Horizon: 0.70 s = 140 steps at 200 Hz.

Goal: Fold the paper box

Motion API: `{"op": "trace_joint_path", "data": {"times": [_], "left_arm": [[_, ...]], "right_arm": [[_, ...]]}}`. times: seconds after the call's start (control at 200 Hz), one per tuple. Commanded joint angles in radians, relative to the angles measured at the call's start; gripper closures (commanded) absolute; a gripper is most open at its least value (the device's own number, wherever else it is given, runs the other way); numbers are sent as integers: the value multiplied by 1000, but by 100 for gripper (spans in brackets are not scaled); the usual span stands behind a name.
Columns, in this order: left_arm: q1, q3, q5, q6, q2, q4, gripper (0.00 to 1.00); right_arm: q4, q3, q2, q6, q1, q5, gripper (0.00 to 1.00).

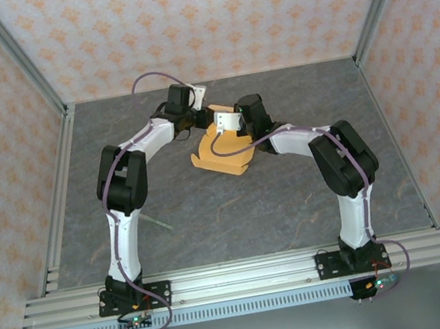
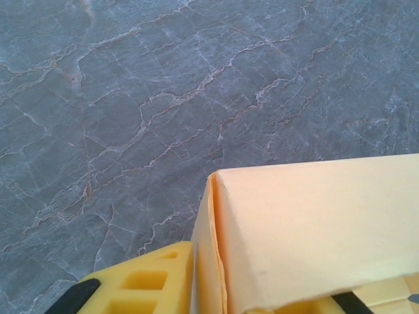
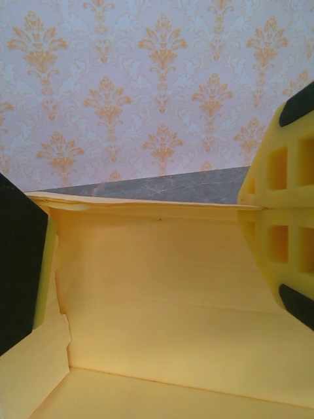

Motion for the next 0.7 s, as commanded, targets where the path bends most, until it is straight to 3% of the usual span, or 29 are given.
{"op": "trace_joint_path", "data": {"times": [0.0, 0.14, 0.22, 0.485, 0.611, 0.696], "left_arm": [[10, 16, -22, 12, 24, -6, 84], [10, -14, -30, 4, -2, 16, 90], [8, -34, -50, -1, -22, 25, 94], [4, -99, -122, 5, -95, 20, 100], [0, -133, -166, -5, -137, -2, 100], [-2, -157, -222, -34, -168, -30, 100]], "right_arm": [[-53, 22, -32, 16, -5, 11, 100], [-50, 24, -32, 21, -3, 14, 100], [-48, 23, -34, 32, -3, 15, 93], [-32, -30, -100, 153, 7, -4, 57], [-52, -75, -198, 324, 27, -67, 49], [-117, -86, -281, 494, 44, -129, 35]]}}
